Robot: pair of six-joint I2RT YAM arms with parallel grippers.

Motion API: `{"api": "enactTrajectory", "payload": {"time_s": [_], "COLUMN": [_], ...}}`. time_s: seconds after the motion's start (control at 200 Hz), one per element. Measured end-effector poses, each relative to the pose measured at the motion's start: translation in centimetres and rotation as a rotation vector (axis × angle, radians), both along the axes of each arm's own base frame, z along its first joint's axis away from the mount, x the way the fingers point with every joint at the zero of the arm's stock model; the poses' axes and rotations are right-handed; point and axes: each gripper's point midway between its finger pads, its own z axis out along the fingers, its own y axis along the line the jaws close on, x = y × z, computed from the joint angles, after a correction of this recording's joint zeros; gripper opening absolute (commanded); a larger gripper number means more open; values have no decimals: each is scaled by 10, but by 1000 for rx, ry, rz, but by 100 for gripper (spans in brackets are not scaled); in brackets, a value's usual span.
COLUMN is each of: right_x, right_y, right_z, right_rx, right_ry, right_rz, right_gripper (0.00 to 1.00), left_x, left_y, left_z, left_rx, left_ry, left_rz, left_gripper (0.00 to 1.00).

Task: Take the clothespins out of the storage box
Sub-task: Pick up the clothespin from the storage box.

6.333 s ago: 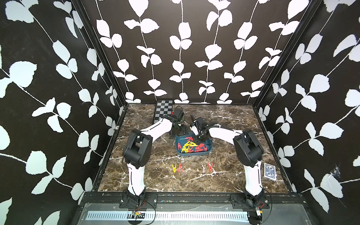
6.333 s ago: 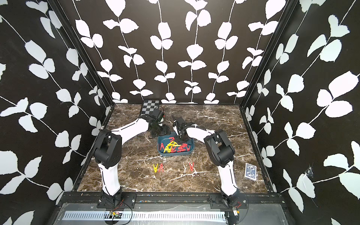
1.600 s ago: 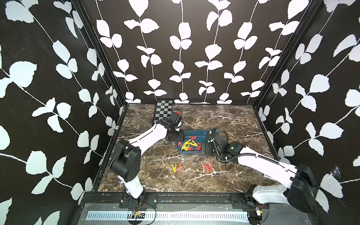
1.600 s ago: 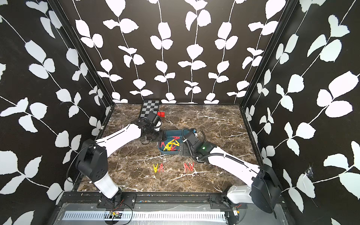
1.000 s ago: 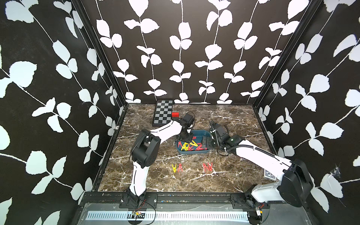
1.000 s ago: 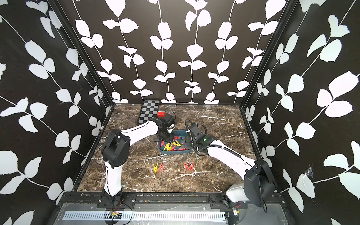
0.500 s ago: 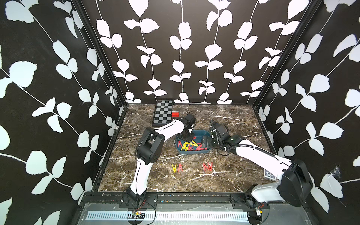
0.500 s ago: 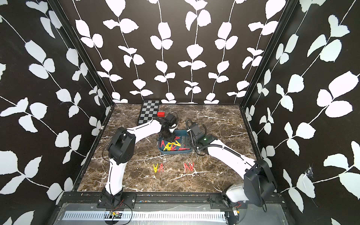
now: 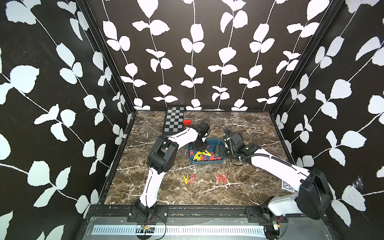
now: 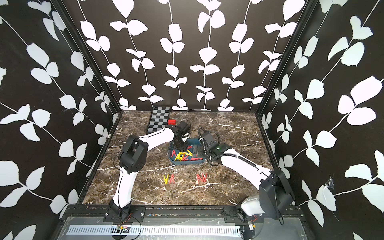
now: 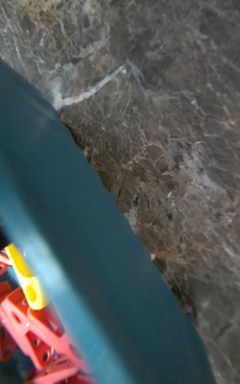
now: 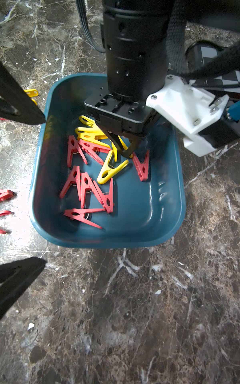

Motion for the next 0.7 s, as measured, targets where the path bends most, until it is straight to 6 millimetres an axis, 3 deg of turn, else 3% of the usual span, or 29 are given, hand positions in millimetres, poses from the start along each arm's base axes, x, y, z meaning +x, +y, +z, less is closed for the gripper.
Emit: {"api": "enactTrajectory", "payload": {"time_s": [0.145,0.355,0.7], "right_x": [1,1,-1], "right_y": [2,5,7], "right_z": [1,1,-4], "right_rx": [12,26,41], "right_ry": [-3,-5,8], "right_rz": [0,3,11], "right_gripper": [99,99,99], "left_x": [1,0,-10], "left_y": [1,0,8], "left_z": [0,0,8], "left_rx": [4,9,19], "left_ry": [-3,-6,-4], "left_rz": [1,1,31], "left_gripper": [26,7,7]}}
